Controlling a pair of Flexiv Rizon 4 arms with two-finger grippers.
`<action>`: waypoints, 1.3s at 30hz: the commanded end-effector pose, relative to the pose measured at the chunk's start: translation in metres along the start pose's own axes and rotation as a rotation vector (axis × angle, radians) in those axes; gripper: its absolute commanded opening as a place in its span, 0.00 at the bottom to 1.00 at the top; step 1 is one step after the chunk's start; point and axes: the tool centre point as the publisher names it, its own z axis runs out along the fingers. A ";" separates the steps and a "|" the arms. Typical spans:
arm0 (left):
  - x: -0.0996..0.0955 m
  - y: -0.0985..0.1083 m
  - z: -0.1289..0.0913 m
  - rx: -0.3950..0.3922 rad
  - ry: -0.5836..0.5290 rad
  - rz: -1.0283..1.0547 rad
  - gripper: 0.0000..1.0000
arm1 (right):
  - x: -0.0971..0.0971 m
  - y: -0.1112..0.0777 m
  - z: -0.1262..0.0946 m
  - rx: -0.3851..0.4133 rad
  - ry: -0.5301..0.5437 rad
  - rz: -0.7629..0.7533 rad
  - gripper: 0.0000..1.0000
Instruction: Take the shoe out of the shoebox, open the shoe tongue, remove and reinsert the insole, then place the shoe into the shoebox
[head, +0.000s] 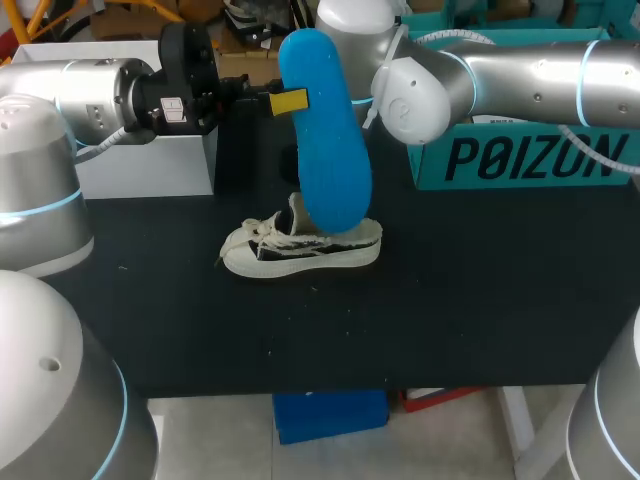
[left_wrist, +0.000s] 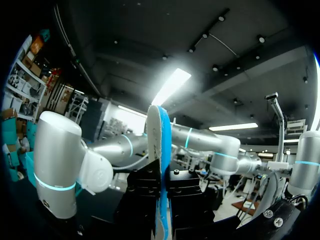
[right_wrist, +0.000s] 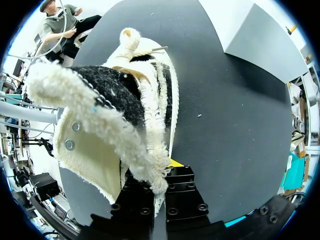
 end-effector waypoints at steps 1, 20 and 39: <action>0.001 0.002 0.000 0.001 -0.002 0.002 0.00 | 0.000 -0.001 0.003 0.000 0.000 0.000 0.00; 0.001 0.002 0.000 0.001 -0.002 0.002 0.00 | 0.003 -0.031 -0.064 0.097 -0.158 0.399 0.00; 0.001 0.002 0.000 0.001 -0.002 0.002 0.00 | 0.011 -0.028 -0.091 0.046 -0.182 0.996 0.00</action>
